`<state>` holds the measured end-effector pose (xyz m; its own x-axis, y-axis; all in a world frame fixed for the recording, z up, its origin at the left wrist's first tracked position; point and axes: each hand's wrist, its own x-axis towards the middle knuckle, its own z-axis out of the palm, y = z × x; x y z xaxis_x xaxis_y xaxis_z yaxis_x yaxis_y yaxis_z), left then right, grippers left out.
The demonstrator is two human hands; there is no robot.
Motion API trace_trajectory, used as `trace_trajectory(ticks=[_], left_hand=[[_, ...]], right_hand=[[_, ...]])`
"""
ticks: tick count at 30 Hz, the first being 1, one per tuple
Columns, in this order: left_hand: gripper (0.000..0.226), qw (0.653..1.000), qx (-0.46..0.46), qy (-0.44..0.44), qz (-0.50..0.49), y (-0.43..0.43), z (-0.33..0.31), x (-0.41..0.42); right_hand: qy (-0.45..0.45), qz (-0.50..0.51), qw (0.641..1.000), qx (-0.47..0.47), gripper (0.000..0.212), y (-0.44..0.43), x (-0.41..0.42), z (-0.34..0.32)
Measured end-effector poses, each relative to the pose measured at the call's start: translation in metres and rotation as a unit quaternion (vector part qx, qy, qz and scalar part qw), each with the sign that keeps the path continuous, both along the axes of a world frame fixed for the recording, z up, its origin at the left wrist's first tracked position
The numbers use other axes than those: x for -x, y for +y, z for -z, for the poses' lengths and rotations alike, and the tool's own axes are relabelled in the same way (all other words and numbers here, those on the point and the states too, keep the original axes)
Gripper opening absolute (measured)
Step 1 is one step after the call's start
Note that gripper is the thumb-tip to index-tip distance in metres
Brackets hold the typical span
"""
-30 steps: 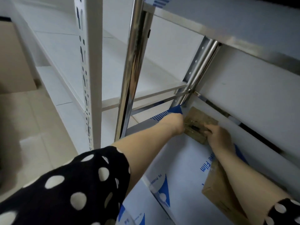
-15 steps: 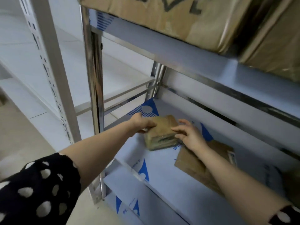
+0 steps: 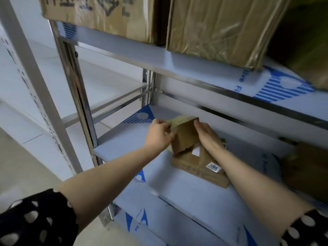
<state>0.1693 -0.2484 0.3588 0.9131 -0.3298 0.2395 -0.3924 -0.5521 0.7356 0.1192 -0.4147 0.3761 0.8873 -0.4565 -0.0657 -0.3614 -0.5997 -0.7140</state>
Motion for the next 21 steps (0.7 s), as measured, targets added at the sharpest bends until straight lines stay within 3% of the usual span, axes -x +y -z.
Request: trace_trajectory(ticks=[5, 7, 9, 11, 14, 17, 21], left_hand=[[0.031, 0.999, 0.024, 0.01, 0.018, 0.0, 0.002, 0.005], [0.051, 0.998, 0.041, 0.04, -0.02, -0.001, 0.004, 0.001], [0.079, 0.989, 0.049, 0.125, -0.056, -0.003, 0.003, -0.004], [0.088, 0.963, 0.093, 0.247, -0.061, -0.006, 0.001, -0.006], [0.059, 0.906, 0.188, 0.379, -0.019, -0.009, -0.002, -0.005], [0.037, 0.905, 0.222, 0.361, 0.034, -0.013, -0.005, -0.002], [0.05, 0.943, 0.178, 0.265, 0.09, -0.014, -0.012, 0.003]], right_hand=[[0.029, -0.005, 1.0, 0.007, 0.073, -0.002, 0.001, 0.002], [0.016, 0.004, 1.0, -0.001, 0.065, -0.003, 0.002, 0.001], [0.011, 0.009, 1.0, -0.012, 0.056, -0.005, 0.002, 0.001], [0.011, 0.018, 1.0, -0.02, 0.053, -0.007, 0.001, 0.001], [0.006, 0.036, 0.996, -0.078, 0.063, -0.008, -0.001, -0.001], [-0.026, 0.059, 0.979, -0.193, 0.065, -0.006, -0.005, -0.006], [-0.034, 0.125, 0.948, -0.291, 0.09, -0.005, -0.012, -0.011]])
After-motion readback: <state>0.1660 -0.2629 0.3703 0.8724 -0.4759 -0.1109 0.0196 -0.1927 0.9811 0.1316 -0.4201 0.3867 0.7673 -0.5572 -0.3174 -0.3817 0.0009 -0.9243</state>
